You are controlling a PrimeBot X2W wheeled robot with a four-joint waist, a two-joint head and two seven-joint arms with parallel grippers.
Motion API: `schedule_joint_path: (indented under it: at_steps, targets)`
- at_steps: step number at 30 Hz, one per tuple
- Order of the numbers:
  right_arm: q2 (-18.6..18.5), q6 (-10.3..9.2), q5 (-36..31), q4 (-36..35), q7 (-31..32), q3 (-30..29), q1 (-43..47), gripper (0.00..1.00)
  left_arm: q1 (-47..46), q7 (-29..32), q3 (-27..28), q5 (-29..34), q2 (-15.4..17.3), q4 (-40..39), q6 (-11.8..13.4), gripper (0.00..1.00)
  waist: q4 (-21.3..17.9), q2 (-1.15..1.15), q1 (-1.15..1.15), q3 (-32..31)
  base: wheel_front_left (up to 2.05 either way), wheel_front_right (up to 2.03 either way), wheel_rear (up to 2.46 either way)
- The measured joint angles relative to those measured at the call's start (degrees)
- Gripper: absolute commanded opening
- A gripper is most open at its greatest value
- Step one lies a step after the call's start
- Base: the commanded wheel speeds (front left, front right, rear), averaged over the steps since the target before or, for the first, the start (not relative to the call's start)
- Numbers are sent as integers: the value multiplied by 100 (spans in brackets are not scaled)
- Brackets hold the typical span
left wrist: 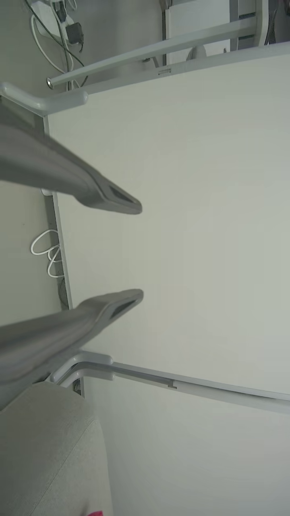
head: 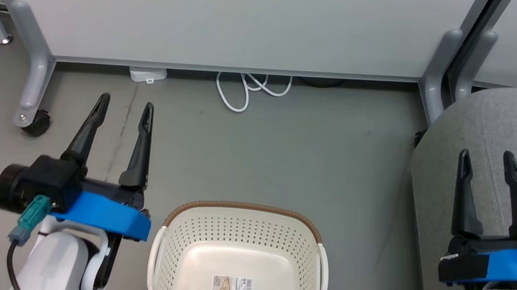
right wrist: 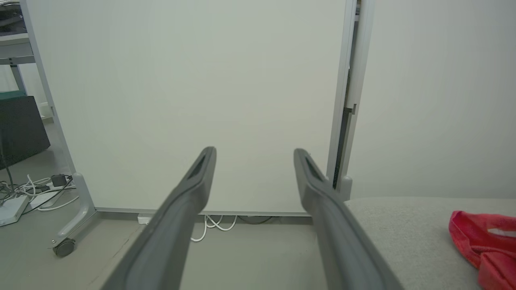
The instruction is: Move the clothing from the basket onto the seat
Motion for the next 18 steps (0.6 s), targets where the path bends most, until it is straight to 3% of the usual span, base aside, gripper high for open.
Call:
schedule_joint_path:
  at_steps: [18]
  targets:
    - [244,0,199,-49,0,36,850,100,1021,0,542,229,-185,-226,-185,100,82,0,0,-382,0,0,0]
